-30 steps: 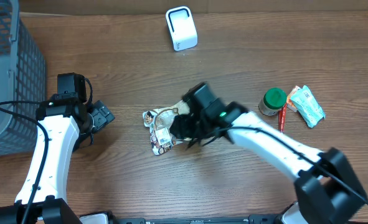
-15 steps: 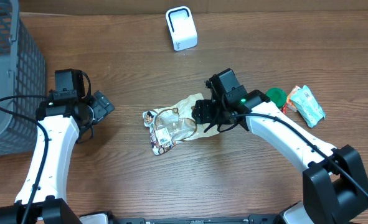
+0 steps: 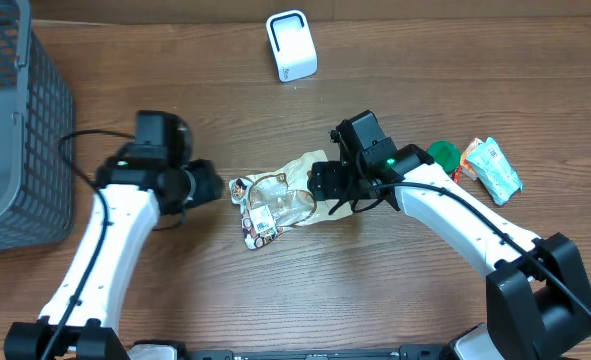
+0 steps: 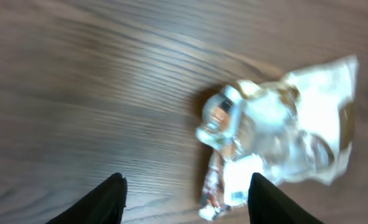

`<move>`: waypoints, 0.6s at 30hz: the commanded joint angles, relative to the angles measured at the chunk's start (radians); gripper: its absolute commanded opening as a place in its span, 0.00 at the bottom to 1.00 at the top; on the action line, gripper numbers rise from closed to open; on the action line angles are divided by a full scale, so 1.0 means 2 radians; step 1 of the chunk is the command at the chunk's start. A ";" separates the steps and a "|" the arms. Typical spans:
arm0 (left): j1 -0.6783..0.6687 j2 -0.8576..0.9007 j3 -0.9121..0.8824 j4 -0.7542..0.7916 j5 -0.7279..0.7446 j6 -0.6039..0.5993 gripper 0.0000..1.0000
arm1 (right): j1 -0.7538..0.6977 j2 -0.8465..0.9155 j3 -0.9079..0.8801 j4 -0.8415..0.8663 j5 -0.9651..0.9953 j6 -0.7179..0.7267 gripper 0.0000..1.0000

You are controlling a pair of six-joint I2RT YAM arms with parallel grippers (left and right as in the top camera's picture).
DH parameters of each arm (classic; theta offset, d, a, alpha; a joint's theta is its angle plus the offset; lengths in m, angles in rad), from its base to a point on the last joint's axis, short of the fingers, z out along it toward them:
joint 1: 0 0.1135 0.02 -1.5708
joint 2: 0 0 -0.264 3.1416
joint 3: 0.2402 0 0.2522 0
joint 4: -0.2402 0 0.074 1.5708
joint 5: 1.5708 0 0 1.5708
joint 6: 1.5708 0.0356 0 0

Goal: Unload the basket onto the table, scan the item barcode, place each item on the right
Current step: 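Bring the left gripper in and grasp the bag's left end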

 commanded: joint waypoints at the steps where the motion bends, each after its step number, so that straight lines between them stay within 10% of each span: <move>1: -0.035 0.000 -0.002 0.002 -0.010 0.024 0.58 | -0.001 -0.002 0.001 -0.002 0.007 -0.030 0.85; 18: -0.071 0.128 -0.002 0.005 0.023 -0.008 0.61 | 0.000 0.059 0.001 0.034 0.010 -0.053 0.86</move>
